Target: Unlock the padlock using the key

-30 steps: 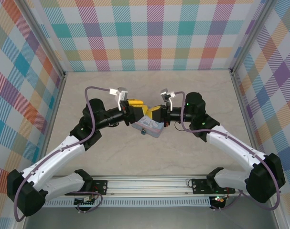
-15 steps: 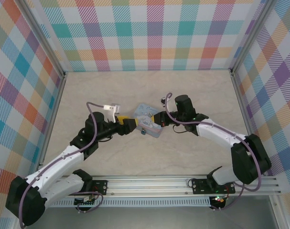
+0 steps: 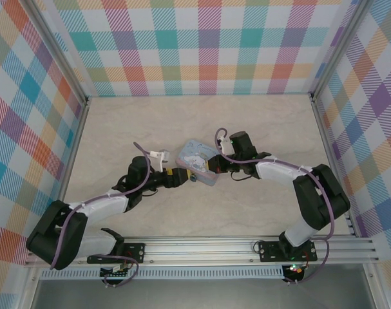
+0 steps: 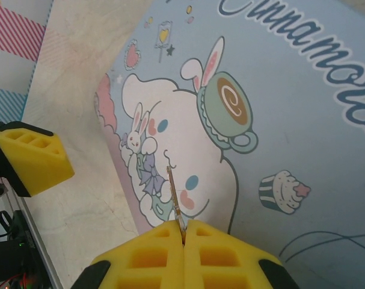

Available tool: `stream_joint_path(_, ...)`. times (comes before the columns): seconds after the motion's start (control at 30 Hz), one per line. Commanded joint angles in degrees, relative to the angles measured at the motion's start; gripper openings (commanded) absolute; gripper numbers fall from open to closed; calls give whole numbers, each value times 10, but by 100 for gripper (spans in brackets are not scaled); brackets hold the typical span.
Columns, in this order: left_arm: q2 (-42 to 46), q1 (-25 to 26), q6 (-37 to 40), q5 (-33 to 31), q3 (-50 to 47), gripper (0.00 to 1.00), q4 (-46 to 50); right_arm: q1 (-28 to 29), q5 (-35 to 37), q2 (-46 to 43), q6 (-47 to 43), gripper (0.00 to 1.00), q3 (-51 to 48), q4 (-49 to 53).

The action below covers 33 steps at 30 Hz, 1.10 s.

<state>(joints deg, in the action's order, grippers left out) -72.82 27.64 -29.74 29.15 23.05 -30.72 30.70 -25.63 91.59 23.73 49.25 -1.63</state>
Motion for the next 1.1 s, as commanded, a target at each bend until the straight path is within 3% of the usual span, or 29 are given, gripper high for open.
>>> stream_joint_path(0.0,-31,-3,31,14,-12,85,-81,-4,0,9,11,0,14,5)
stream_joint_path(0.6,-222,5,57,63,23,86,-205,-5,0,19,9,0,7,15)
stream_joint_path(1.07,-282,21,76,70,39,83,-247,-6,4,15,10,0,2,16)
